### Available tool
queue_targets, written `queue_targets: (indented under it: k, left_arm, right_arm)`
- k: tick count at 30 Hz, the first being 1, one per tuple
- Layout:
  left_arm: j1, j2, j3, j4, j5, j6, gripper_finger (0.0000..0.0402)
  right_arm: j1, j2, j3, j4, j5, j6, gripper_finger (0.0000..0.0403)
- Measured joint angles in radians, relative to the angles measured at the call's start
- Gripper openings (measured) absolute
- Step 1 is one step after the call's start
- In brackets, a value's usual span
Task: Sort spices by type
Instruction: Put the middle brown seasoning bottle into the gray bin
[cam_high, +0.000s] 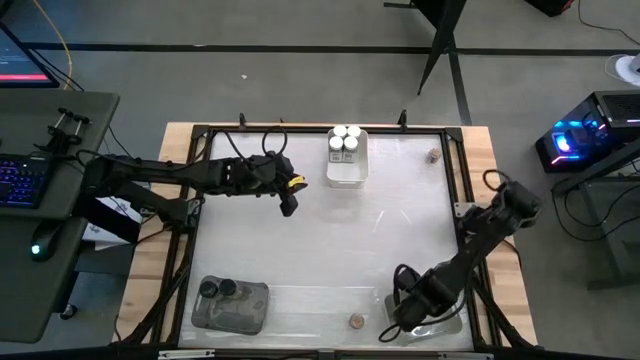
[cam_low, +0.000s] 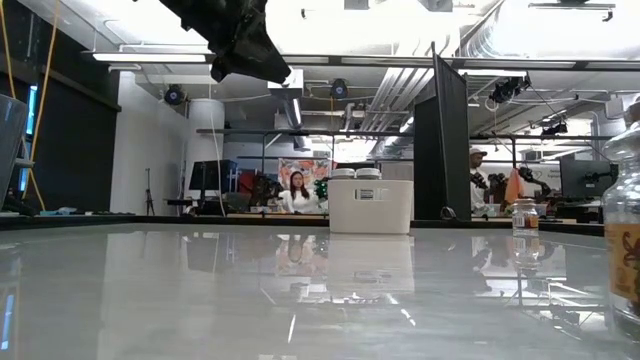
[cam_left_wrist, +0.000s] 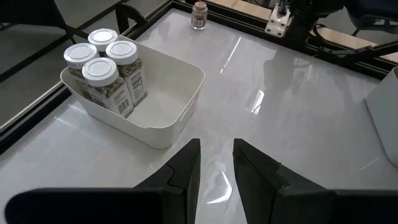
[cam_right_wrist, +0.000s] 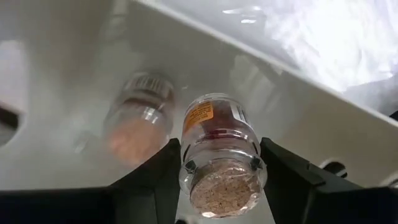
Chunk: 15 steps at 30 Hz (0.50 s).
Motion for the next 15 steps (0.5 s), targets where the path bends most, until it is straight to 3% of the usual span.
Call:
queue_targets:
  k: [10, 15]
  left_arm:
    - [0.0, 0.0, 0.0, 0.0, 0.0, -0.007, 0.0084]
    - [0.0, 0.0, 0.0, 0.0, 0.0, -0.01, 0.0084]
  right_arm:
    - [-0.003, 0.047, 0.005, 0.087, 0.033, -0.035, 0.0177]
    - [-0.003, 0.047, 0.036, 0.031, 0.056, -0.09, 0.0177]
